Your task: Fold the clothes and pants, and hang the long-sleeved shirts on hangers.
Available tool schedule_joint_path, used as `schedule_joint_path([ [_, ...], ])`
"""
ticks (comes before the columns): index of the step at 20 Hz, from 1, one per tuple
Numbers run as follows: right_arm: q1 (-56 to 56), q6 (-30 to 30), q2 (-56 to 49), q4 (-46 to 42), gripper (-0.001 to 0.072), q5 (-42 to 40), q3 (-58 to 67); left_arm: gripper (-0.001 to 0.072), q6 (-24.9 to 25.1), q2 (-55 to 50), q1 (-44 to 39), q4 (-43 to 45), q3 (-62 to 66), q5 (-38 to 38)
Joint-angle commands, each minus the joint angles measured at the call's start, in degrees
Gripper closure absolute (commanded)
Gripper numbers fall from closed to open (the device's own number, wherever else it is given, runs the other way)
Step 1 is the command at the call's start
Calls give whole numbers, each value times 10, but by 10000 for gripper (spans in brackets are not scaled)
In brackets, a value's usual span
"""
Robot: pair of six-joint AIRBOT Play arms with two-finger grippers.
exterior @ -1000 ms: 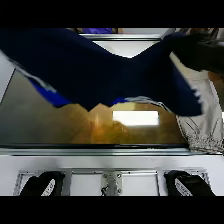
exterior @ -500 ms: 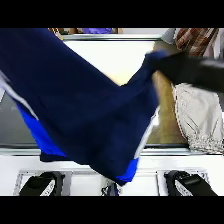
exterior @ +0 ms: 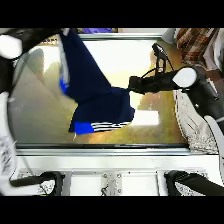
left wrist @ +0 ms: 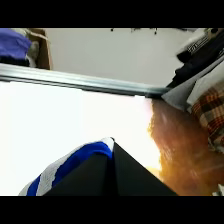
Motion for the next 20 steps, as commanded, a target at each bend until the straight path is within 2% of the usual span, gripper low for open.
schedule_joint_path([
  [1,-38,85,-56,-57,701,-85,-1,522,1,-176,-23,-1,156,-106],
  [2,-50,85,-63,-55,679,-97,-1,134,-1,-191,-27,-2,158,-110],
  [3,-63,85,-66,-54,532,-103,-1,9,-1,-190,-28,-1,138,-103],
  [4,-79,85,-66,-52,244,-106,-1,9,-1,-177,-23,-1,107,-90],
  [5,-96,85,-62,-50,82,-107,0,10,-1,-160,-13,0,77,-87],
  [7,-134,73,-40,-51,81,-97,0,10,-14,-121,23,-1,40,-134],
  [10,-174,-3,13,-53,86,-57,-1,10,-20,-44,93,0,-45,-228],
  [11,-179,-32,32,-54,131,-37,-1,10,-21,-16,113,0,-89,-239],
  [14,-180,-82,78,-57,131,30,-2,10,-21,72,164,-1,-277,-257],
  [16,-180,-85,99,-57,131,65,-2,10,-21,113,177,-3,-415,-251],
  [18,-180,-85,113,-57,131,72,-2,10,-21,134,178,-17,-533,-208],
  [20,-180,-85,120,-57,131,72,-2,9,-14,135,178,-75,-615,-159],
])
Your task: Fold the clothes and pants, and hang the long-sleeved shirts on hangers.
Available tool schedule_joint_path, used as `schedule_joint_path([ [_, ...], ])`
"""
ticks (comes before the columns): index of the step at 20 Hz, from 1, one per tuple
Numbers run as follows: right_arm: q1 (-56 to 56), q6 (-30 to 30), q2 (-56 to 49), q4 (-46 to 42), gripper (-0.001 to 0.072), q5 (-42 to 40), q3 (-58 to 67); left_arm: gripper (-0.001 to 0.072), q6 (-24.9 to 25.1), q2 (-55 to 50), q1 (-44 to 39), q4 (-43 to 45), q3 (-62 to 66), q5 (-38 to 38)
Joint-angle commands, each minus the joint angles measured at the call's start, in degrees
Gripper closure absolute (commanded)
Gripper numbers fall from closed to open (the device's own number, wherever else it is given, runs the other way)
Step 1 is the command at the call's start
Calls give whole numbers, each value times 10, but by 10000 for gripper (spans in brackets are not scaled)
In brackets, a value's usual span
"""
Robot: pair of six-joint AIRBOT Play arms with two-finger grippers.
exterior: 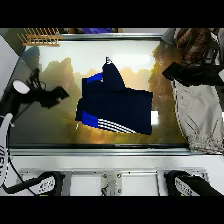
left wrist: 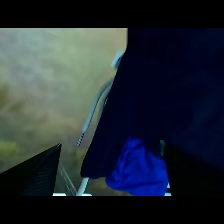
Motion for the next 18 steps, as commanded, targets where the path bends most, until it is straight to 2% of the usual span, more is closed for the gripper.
schedule_joint_path([
  [1,-1,-12,19,2,131,24,0,10,23,24,8,-86,-166,77],
  [3,-1,-12,19,6,131,29,0,10,53,24,8,-139,-199,121],
  [6,-1,-12,19,6,130,31,0,10,90,1,-1,-182,-205,132],
  [9,-1,-12,19,6,131,31,0,13,96,-31,-32,-193,-198,147],
  [10,-1,-12,19,6,131,32,0,78,96,-40,-39,-193,-188,149],
  [14,-2,-12,19,6,131,49,0,78,94,-75,-74,-192,-133,149],
  [15,-2,-12,19,6,131,52,0,242,94,-83,-84,-192,-123,149],
  [17,-2,-16,19,3,131,74,0,698,95,-90,-98,-193,-116,147],
  [18,-3,-28,19,-3,131,95,0,696,94,-85,-101,-191,-117,147],
])
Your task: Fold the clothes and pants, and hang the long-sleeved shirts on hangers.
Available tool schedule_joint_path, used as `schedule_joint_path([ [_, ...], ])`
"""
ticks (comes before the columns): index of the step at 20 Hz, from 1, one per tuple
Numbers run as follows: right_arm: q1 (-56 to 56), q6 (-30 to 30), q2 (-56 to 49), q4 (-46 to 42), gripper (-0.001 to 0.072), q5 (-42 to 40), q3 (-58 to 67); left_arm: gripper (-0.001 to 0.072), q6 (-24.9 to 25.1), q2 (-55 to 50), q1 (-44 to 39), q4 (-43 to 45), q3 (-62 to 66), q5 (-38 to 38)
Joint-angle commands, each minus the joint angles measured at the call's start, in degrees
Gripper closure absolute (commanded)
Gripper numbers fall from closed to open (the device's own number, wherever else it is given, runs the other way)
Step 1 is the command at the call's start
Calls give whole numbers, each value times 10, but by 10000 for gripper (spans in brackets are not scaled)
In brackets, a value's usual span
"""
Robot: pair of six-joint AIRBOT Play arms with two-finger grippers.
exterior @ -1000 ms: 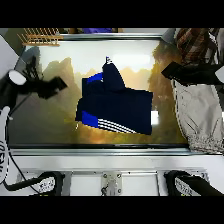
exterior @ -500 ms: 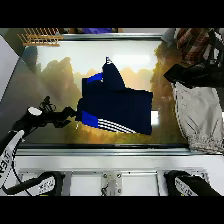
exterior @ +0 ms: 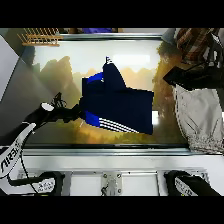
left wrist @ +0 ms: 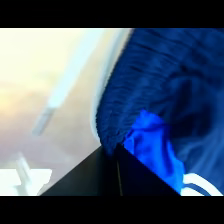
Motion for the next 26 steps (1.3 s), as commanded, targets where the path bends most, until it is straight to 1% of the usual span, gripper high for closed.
schedule_joint_path([
  [1,-1,-12,1,-30,131,64,-1,696,1,2,-17,6,13,-4],
  [3,-1,-3,14,-82,131,109,-29,696,1,32,-17,48,13,-21],
  [4,-1,19,28,-113,131,115,-64,696,1,48,-17,71,12,-35],
  [6,-2,91,64,-163,124,104,-163,696,1,77,-19,109,12,-66],
  [8,-21,151,95,-158,116,62,-284,696,1,97,-18,129,12,-87],
  [9,-34,172,104,-141,112,36,-339,696,1,104,-19,135,12,-93],
  [10,-50,181,108,-103,82,5,-392,696,1,108,-18,135,12,-96],
  [11,-67,184,106,-54,20,-25,-434,696,1,110,-19,134,12,-96],
  [12,-81,184,103,10,-8,-65,-475,696,1,110,-19,134,12,-97],
  [14,-84,184,95,108,-8,-153,-538,696,1,110,-19,134,12,-97],
  [16,-62,184,86,172,-8,-232,-578,696,1,110,-18,135,12,-98],
  [18,-21,188,71,197,-8,-291,-588,696,1,110,-19,134,12,-99],
  [20,26,202,49,210,-8,-338,-588,696,1,110,-19,134,12,-101],
  [23,79,203,17,223,-6,-407,-587,696,1,110,-18,135,12,-102],
  [24,88,203,13,224,9,-421,-586,696,1,110,-19,134,12,-102],
  [25,93,202,12,222,145,-427,-583,696,1,110,-19,134,12,-102],
  [26,93,196,14,221,401,-427,-579,696,1,110,-19,134,13,-102],
])
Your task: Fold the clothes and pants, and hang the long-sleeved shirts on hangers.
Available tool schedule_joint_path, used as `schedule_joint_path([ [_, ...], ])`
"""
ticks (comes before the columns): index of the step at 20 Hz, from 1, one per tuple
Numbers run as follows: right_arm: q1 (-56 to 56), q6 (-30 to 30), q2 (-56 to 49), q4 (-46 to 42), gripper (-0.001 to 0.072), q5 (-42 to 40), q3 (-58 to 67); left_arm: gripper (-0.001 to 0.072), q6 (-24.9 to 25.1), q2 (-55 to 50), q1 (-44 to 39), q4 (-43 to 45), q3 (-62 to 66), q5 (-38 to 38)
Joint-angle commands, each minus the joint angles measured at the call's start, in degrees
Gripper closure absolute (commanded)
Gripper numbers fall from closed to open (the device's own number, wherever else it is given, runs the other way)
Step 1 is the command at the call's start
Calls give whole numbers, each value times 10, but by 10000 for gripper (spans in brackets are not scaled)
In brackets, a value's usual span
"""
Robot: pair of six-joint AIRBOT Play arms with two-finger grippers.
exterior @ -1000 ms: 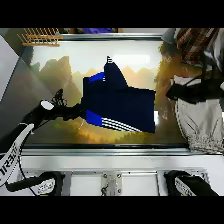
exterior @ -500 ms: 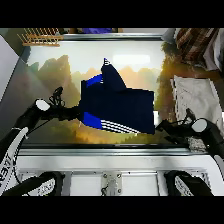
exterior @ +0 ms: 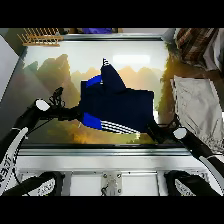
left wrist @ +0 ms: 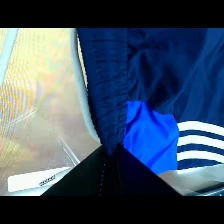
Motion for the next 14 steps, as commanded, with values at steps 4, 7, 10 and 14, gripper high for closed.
schedule_joint_path([
  [4,4,-168,39,1,710,1,76,696,-6,55,12,-4,19,-11],
  [7,-48,-228,106,-31,710,108,239,696,-24,156,34,-6,119,-71],
  [10,-83,-240,145,-34,710,220,440,696,-60,266,30,-15,243,-94],
  [14,-84,-240,177,-34,710,268,646,696,-91,382,-24,-33,343,-55],
])
